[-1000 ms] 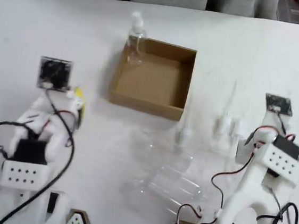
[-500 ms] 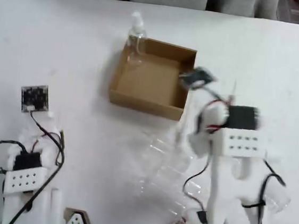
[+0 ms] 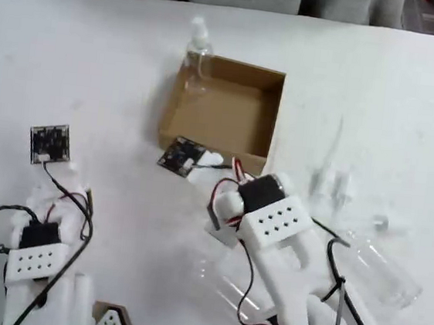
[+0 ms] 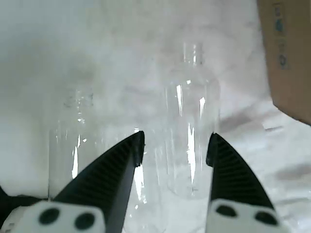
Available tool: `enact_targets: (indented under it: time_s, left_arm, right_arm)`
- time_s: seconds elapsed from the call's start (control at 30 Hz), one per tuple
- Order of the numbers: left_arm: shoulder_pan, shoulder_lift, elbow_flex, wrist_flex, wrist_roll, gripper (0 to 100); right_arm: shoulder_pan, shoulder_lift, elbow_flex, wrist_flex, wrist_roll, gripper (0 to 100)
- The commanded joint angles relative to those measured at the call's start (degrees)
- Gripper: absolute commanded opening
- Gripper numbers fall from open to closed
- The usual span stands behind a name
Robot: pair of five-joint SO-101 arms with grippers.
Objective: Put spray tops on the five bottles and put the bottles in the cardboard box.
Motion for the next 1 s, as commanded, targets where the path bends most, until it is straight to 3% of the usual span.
enact_targets:
  time_s: [0.0,0.13,0.3,0.6,0.7,0.8,0.9,0.97]
  left_arm:
    - [-0.4,-1.5,-0.2,-1.2,0.1,5]
    - [-0.3,-1.5,-0.2,-1.2,-3.3,4]
    - [-0.3,-1.5,-0.2,-1.2,-4.2,4]
    - [-0.3,-1.5,-0.2,-1.2,-4.2,4]
    - [-0.3,-1.5,-0.2,-1.2,-4.2,4]
    - [-0.3,-1.5,-0.2,-1.2,-4.2,4]
    - [-0.3,-1.5,-0.2,-1.2,-4.1,4]
    - [-0.3,-1.5,-0.2,-1.2,-4.0,4]
  right_arm:
    - [-0.4,-1.1,1.1,-2.9,1.0,21.4]
    - [0.2,-1.0,1.7,-2.9,1.0,30.7]
    - [2.7,0.3,3.3,-6.0,2.7,29.2]
    - [2.9,17.1,3.0,-14.0,3.4,28.9]
    - [2.9,20.3,-0.7,-12.5,3.3,20.5]
    - [3.0,21.2,-5.9,-8.7,3.0,1.4]
    - [3.1,21.1,-11.7,-3.5,0.0,5.6]
    - [3.7,21.1,-17.0,-0.4,-4.1,2.5]
